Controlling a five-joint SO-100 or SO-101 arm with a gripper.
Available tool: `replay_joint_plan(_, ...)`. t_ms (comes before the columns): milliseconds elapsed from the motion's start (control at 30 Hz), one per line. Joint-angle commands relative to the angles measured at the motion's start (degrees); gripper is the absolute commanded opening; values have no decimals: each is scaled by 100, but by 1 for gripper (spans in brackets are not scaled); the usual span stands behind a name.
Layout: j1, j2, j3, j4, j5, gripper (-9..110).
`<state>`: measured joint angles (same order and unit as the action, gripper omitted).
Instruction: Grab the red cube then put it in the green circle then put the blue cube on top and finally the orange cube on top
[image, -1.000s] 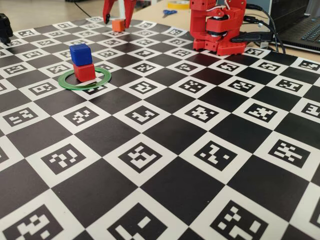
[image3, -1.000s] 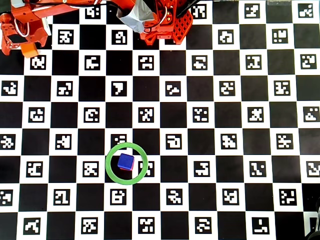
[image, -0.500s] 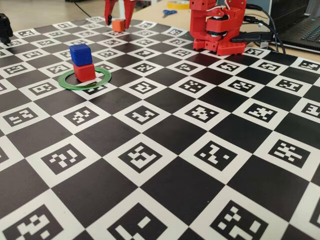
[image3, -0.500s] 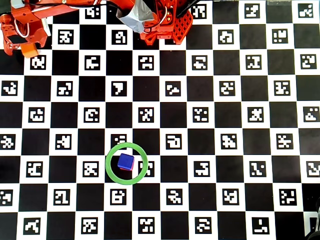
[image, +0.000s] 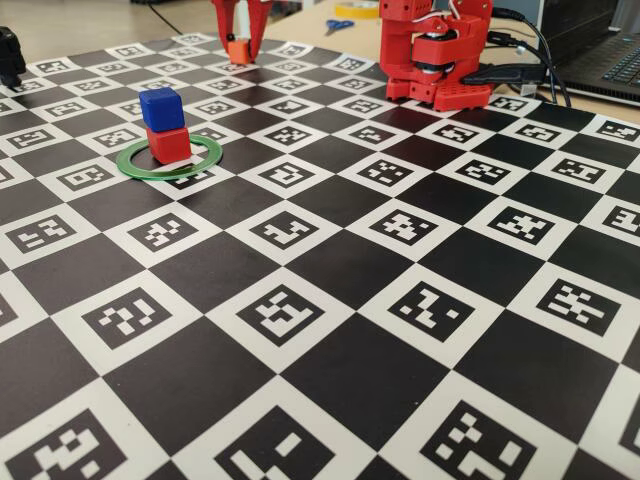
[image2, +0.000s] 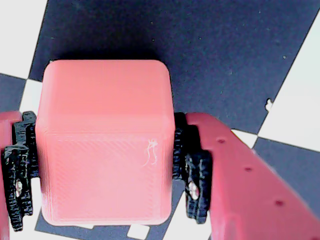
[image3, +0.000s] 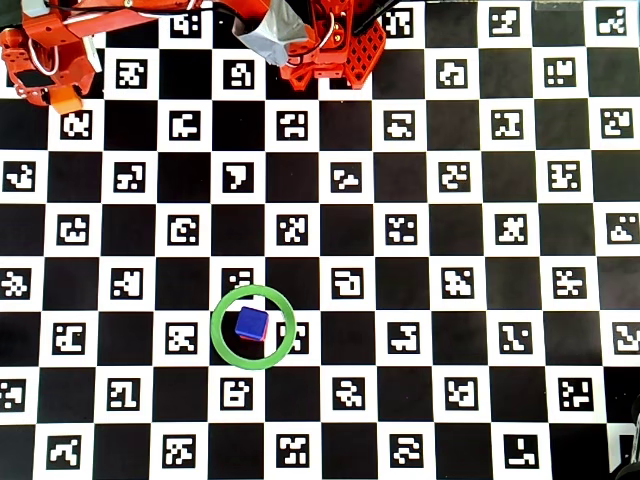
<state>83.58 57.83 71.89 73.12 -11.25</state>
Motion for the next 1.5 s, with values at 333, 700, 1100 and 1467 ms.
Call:
replay_joint_plan(333, -105, 879, -466, 562, -264, 12)
replay_joint_plan(700, -1072, 1758, -791, 1406, -387, 12)
replay_joint_plan(1100, -2918, 1784, -3138, 3085, -527, 11)
replay_joint_plan(1467, -4131, 1942, -3524, 3226, -466, 11)
